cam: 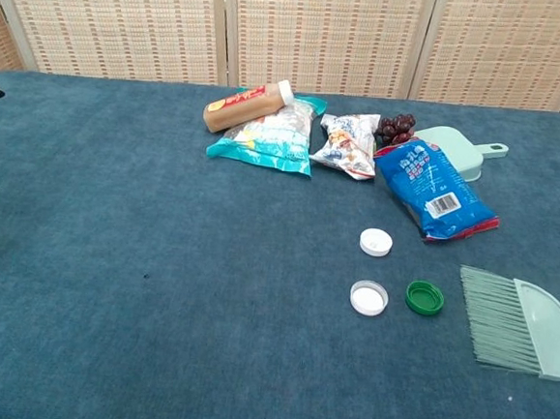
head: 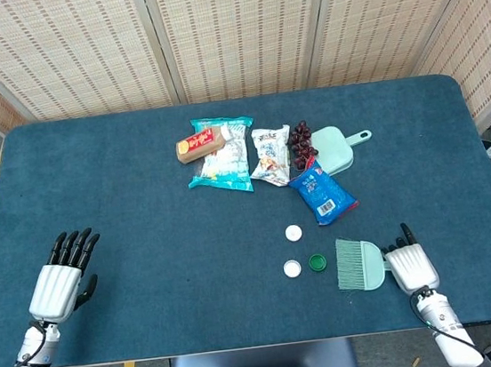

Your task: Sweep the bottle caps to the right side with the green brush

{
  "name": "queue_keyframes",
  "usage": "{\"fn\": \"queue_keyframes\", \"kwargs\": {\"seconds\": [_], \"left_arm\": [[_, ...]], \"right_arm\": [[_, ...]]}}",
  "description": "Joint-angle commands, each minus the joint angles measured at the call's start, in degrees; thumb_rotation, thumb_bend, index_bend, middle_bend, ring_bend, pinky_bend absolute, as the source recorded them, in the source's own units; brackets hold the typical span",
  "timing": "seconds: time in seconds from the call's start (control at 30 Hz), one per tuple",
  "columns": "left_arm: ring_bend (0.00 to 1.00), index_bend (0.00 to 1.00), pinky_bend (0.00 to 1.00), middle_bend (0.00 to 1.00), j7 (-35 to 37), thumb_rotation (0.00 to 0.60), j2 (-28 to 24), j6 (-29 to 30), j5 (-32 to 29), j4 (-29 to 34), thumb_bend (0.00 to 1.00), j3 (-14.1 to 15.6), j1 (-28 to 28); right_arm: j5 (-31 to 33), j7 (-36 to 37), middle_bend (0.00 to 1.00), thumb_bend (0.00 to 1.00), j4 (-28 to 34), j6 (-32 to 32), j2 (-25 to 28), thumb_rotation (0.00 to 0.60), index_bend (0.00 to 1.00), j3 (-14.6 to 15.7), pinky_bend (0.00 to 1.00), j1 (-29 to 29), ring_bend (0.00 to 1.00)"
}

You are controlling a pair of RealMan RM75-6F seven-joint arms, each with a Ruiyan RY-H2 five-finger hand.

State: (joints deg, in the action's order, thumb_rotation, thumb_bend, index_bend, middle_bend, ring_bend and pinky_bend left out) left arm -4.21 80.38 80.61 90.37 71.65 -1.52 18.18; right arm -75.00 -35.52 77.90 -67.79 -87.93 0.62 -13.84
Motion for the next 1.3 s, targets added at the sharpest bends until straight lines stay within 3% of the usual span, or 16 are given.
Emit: {"fn": "queue_keyframes", "kwargs": {"seconds": [0.03,0.13,0.33,0.6,0.87,1.07,1.17,1.3], "left_arm": [[0.00,0.00,0.01,0.00,-0.2,0.600,-0.1,0.2,0.1,0.3,0.45,0.1,-0.1],[0.00,0.00,0.01,0.00,-0.7,0.600,-0.2,0.5,0.3,0.7,0.45,0.2,-0.4],[0.00,0.00,0.01,0.00,-1.6,0.600,-0.2,1.1,0.6,1.6,0.45,0.5,-0.8],[0.00,0.00,0.01,0.00,-3.0,0.600,0.1,1.5,1.1,2.7,0.45,1.0,-1.4],[0.00,0.00,0.01,0.00,-3.8,0.600,0.1,2.1,1.8,3.5,0.45,1.4,-1.9],[0.00,0.00,0.01,0.00,-3.8,0.600,0.1,2.0,1.8,3.5,0.45,1.3,-1.9],[0.00,0.00,0.01,0.00,-3.8,0.600,0.1,2.0,1.9,3.5,0.45,1.3,-2.0],[0.00,0.00,0.01,0.00,-3.8,0.600,0.1,2.0,1.9,3.5,0.45,1.2,-2.0]], "right_arm": [[-3.4,2.8,0.80,0.43,-3.8,-3.3,-1.8,0.600,0.88,-0.3,0.18,0.2,0.49],[-5.5,5.0,0.87,0.47,-6.6,-4.6,-2.2,0.600,0.92,0.1,0.24,0.2,0.58],[-10.0,7.9,0.89,0.50,-7.5,-7.6,0.5,0.600,0.96,0.9,0.28,0.1,0.61],[-12.7,4.4,0.90,0.50,-0.4,-8.0,7.6,0.600,0.96,-0.6,0.28,-2.3,0.61],[-12.4,-15.5,0.90,0.50,15.9,2.2,12.0,0.600,0.96,-4.5,0.31,-11.0,0.61],[-1.6,-33.8,0.90,0.50,24.0,11.7,10.5,0.600,0.96,-7.9,0.31,-18.1,0.61],[4.1,-44.4,0.90,0.50,26.2,12.7,8.7,0.600,0.96,-8.2,0.31,-21.1,0.61],[9.2,-53.3,0.90,0.50,27.7,11.4,6.8,0.600,0.96,-7.5,0.31,-23.3,0.61]]}}
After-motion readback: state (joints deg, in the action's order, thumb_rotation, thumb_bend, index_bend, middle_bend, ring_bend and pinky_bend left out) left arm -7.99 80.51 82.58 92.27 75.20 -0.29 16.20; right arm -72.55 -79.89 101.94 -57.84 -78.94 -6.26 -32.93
